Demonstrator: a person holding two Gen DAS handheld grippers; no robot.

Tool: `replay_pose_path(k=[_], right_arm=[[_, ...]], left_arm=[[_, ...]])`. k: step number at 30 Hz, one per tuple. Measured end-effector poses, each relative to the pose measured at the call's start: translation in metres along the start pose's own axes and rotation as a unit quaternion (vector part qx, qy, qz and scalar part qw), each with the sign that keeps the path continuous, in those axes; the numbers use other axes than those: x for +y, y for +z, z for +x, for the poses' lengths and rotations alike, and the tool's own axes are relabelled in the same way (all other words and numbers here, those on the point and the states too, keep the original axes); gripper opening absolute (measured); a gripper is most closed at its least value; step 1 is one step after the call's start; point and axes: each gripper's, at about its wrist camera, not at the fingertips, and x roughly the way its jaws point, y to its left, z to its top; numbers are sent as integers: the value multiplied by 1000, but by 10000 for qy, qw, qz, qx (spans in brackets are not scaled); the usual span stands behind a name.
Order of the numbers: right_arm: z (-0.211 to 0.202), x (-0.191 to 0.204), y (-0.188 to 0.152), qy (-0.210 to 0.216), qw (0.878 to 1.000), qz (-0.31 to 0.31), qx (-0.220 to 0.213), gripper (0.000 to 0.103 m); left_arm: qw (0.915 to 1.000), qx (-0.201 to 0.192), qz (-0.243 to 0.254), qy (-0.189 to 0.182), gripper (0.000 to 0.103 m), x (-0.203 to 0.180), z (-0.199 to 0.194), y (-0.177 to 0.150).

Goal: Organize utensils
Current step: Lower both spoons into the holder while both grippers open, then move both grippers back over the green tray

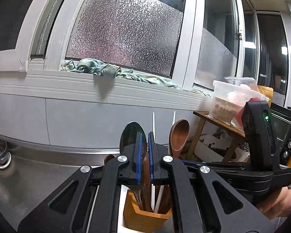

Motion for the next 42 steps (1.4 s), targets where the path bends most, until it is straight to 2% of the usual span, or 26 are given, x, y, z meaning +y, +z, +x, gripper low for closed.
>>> replay_pose_path(k=[2,7,11,13,15,16,19,21,23,24,26,28,30,33,35,37,39,41,42], right_arm=[[2,-1,-2,-3,9999,30,108,13],[3,-4,-5,-40,9997,97,233,13],[1,-6,-8,-86,9994,122,312,15],[-3,-8,-10,-122,9993,135,320,17],[-10,-9,-12,-160,9994,126,297,37],[-13,-10,-13,-174,9994,110,274,42],[-28,-10,-15,-273,9994,40,216,46],[-39,-10,-17,-277,9995,20,175,73],[-49,-8,-19,-227,9997,-48,120,85],[-54,-5,-21,-202,9997,-107,128,93],[-63,0,-25,-196,9992,-266,212,99],[-70,8,-30,-224,9979,-472,383,99],[-74,14,-37,-224,9951,-672,687,99],[-81,14,-46,-179,9906,-737,1139,99],[-85,9,-51,-140,9864,-660,1500,99],[-89,1,-58,-27,9805,-488,1903,99],[-93,-8,-66,57,9736,-292,2262,99],[-97,-15,-74,93,9673,-168,2528,98],[-98,-20,-78,78,9631,-97,2687,93]], left_arm=[[10000,46,-26,-22,8,0,-1,0],[10000,30,-66,-6,25,-4,-7,-1],[9999,-8,-143,22,27,-4,-14,1],[9998,-19,-167,56,31,-4,-18,2],[9998,-29,-170,118,34,-3,-24,2],[9997,-37,-184,153,36,-2,-28,2],[9993,-29,-247,261,43,2,-39,1],[9990,-2,-308,330,51,4,-47,-1],[9985,47,-388,380,62,6,-57,-3],[9984,80,-415,386,72,6,-60,-4],[9978,224,-497,389,83,7,-68,-8],[9969,336,-576,415,96,7,-75,-11],[9953,498,-685,479,95,7,-80,-15],[9858,1133,-1143,482,95,12,-83,-24],[9725,1699,-1535,425,95,17,-84,-33],[9610,2143,-1694,439,95,16,-87,-42],[9460,2701,-1744,409,95,11,-87,-54],[9345,3088,-1721,407,95,4,-86,-66],[9253,3379,-1676,395,95,-3,-84,-74]])
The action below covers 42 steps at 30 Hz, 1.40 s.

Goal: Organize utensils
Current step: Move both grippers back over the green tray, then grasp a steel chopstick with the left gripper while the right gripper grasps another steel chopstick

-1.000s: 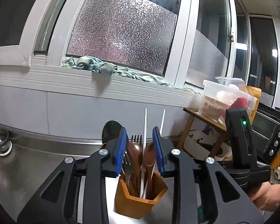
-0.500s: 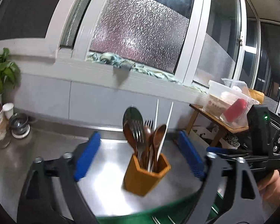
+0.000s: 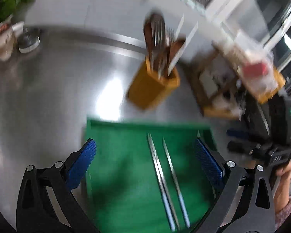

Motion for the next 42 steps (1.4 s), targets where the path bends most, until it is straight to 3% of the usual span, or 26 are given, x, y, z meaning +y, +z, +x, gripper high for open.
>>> replay_pose_path(k=[1,3,8,10,18,30,36,42], right_arm=[[4,-6,-6,-37,9996,116,256,87],[13,-17,-16,-147,9968,359,693,62],[28,-34,-36,-632,9897,573,1154,27],[33,-37,-42,-876,9861,630,1266,25],[48,-30,-53,-1753,9702,449,1614,22],[66,-14,-60,-1781,9658,383,1846,22],[70,-23,-64,-1266,9670,665,2108,16],[63,-29,-66,-1263,9682,766,2020,15]], left_arm=[[9999,169,17,9,95,-2,5,-5],[9988,483,-25,11,95,-5,15,-15],[9938,1065,-329,-26,74,-8,34,-31],[9912,1265,-387,9,62,-10,40,-35],[9857,1620,-356,296,51,-25,53,-43],[9777,2001,-333,537,37,-31,68,-54],[9732,2160,-96,785,31,-43,80,-58],[9703,2183,40,1044,30,-54,87,-60]])
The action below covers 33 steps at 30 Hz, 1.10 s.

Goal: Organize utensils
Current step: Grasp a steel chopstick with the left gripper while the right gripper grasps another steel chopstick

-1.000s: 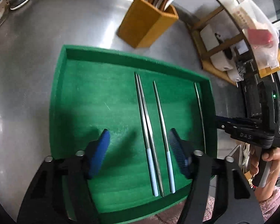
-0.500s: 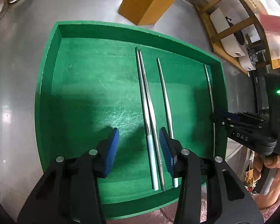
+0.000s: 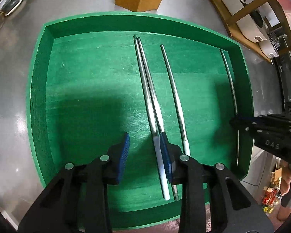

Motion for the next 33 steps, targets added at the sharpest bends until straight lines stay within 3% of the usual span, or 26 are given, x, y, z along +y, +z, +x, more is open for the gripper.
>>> replay_pose_path(k=[9,12,22,25,30,33], right_arm=[[-7,4,9,-254,9996,-9,-83,14],[-6,6,9,-452,9988,-129,-146,13],[-4,26,6,-1040,9933,-460,-215,12],[1,28,5,-1012,9940,-376,-188,14],[5,10,10,-543,9984,-129,-69,11],[9,15,7,-655,9971,-373,-35,12]], left_arm=[[9985,-100,180,510,26,-17,1,-6],[9974,-134,207,672,18,-19,1,-8],[9975,-126,94,687,15,-16,1,-8],[9976,-134,50,674,15,-14,-1,-10],[9981,-150,-14,589,15,-10,-2,-12],[9982,-116,37,582,15,-9,-3,-11]])
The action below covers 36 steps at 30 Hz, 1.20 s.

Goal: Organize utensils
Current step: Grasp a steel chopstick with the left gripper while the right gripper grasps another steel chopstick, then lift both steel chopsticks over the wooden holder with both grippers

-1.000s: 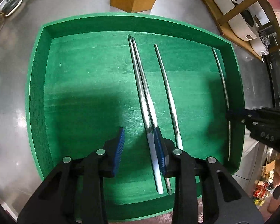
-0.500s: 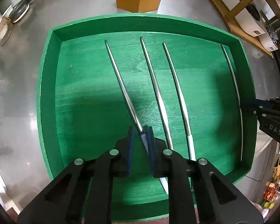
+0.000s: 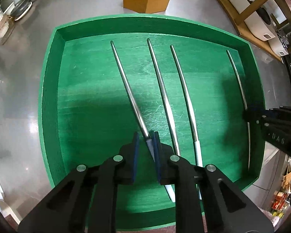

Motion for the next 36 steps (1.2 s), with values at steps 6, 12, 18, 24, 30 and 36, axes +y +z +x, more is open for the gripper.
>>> replay_pose_path(k=[6,12,18,24,30,36], right_arm=[[8,6,7,3,9985,-279,462,15],[14,20,18,-55,9970,-367,676,13],[10,28,15,-72,9970,-489,588,7],[1,16,8,407,9973,-320,518,6],[-22,8,3,855,9958,-288,181,6],[-54,3,-4,1484,9871,-289,-531,6]], left_arm=[[9987,488,-139,-108,15,8,6,17],[9953,739,-599,-172,9,17,8,23],[9967,650,-480,-74,5,18,6,21],[9979,447,-378,-271,4,23,1,18],[9983,-185,-202,-510,4,33,-27,15],[9895,-1162,10,-862,4,34,-62,2]])
